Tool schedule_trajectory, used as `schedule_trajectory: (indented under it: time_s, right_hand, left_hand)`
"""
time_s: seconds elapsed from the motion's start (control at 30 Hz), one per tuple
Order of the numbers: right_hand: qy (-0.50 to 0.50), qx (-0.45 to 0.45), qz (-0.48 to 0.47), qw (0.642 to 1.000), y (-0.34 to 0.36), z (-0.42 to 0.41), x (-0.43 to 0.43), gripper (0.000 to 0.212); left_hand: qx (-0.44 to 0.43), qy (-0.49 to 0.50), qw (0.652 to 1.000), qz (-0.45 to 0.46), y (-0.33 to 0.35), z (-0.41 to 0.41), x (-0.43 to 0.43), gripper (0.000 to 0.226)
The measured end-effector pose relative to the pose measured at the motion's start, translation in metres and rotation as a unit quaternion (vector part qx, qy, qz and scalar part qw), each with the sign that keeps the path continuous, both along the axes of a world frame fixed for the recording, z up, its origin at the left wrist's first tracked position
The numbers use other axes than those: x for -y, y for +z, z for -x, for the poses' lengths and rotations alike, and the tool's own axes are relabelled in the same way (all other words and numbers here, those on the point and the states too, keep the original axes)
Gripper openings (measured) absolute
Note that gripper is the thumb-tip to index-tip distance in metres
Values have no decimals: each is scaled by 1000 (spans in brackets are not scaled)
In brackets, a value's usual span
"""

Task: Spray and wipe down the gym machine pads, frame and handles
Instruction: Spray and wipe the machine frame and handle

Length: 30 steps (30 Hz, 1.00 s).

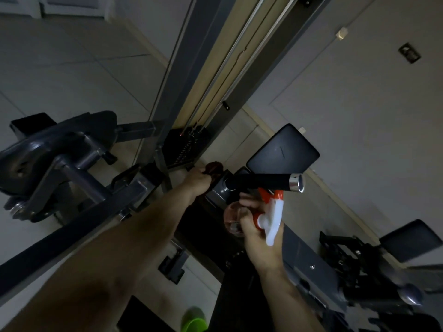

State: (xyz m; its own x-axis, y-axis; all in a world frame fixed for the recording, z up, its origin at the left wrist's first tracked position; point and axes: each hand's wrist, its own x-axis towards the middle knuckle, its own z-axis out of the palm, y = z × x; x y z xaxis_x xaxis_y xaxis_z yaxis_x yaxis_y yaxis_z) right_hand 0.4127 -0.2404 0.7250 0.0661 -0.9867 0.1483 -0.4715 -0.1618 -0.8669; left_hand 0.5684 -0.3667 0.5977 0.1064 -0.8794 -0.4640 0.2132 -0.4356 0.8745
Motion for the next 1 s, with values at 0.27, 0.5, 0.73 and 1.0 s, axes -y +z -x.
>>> schedule_trajectory:
  time_s: [0.27, 0.5, 0.73, 1.0]
  right_hand:
    - [-24, -11, -16, 1000, 0, -4, -3, 32]
    - [-125, 29, 7, 992, 29, 27, -21, 18]
    - [-161, 108, 57, 979, 63, 43, -49, 26]
    - [-161, 126, 84, 975, 76, 74, -86, 28]
  left_hand:
    - [-146, 200, 966, -74, 3, 39, -69, 25]
    - [-300, 266, 902, -161, 22, 100, -82, 40]
    - [-288, 71, 928, -223, 27, 128, -93, 28]
    - [-332, 63, 933, -127, 91, 100, -114, 21]
